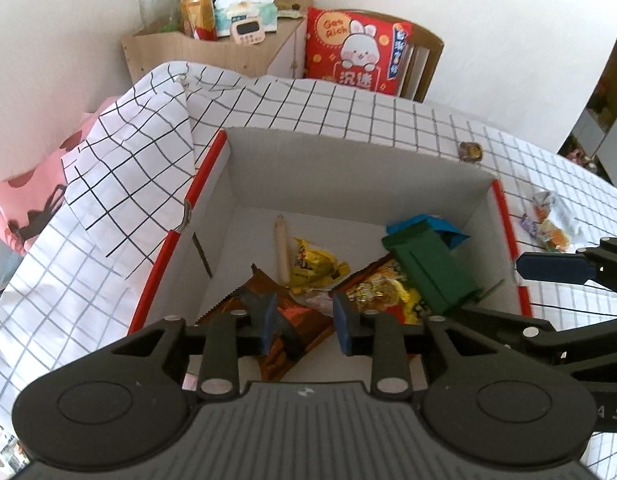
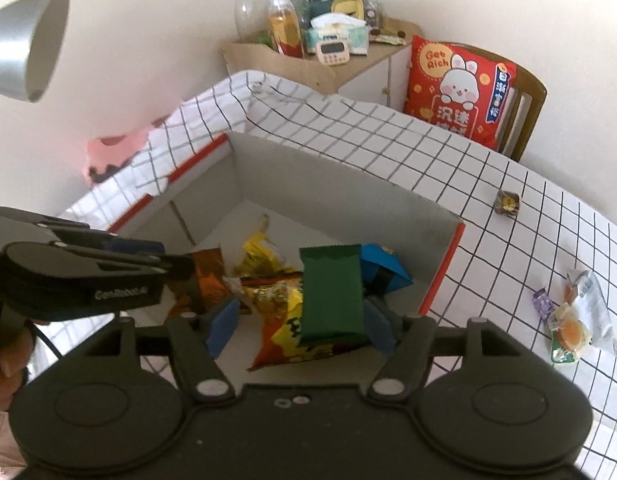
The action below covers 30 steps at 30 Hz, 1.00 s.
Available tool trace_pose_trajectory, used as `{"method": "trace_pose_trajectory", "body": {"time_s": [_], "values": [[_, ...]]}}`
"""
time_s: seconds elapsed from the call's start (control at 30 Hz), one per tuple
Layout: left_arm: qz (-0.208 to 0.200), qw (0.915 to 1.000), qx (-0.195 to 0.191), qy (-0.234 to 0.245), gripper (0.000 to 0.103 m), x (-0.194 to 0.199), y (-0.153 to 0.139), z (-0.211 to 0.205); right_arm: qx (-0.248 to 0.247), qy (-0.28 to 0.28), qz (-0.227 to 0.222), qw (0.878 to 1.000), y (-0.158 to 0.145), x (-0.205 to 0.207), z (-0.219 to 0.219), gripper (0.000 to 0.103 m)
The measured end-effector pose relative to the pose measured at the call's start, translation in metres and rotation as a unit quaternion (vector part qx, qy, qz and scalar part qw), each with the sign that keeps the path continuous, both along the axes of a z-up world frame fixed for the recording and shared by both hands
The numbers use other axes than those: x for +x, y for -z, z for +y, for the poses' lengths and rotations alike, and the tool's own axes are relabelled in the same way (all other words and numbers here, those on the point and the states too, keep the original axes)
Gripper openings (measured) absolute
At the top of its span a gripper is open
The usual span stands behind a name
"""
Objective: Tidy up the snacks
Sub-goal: 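Open both tools to release the stick snack and green bar into the box, then move both tools back toward the remaining snacks on the table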
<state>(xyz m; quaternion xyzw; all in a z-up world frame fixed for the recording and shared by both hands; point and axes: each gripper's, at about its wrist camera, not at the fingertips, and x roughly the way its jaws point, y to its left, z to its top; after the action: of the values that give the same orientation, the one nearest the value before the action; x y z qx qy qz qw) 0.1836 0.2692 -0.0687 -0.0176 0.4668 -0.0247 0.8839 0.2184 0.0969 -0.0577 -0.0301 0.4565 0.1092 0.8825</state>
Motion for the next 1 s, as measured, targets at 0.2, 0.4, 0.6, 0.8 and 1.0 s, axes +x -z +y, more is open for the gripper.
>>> {"method": "trace_pose_trajectory", "body": {"time_s": [0.2,0.4,0.6,0.8,1.0], "values": [[-0.022,0.9997,-0.011,0.009,0.030,-0.018,-0.015,-0.009,0.017,-0.004,-0.019,1.000,-0.019,-0.019,-0.008,0.079],[-0.055,0.9978,-0.025,0.026,0.049,-0.038,-0.035,-0.025,0.040,-0.003,-0.033,0.999,-0.036,-0.041,-0.024,0.084],[-0.079,0.9955,-0.027,0.044,0.050,-0.056,-0.051,-0.053,0.064,0.001,-0.049,0.997,-0.053,-0.066,-0.042,0.086],[-0.104,0.9924,-0.035,0.055,0.058,-0.070,-0.064,-0.079,0.083,0.020,-0.067,0.994,-0.067,-0.087,-0.068,0.088],[-0.121,0.9896,-0.031,0.071,0.069,-0.079,-0.067,-0.115,0.079,0.037,-0.096,0.992,-0.075,-0.112,-0.104,0.098]]}}
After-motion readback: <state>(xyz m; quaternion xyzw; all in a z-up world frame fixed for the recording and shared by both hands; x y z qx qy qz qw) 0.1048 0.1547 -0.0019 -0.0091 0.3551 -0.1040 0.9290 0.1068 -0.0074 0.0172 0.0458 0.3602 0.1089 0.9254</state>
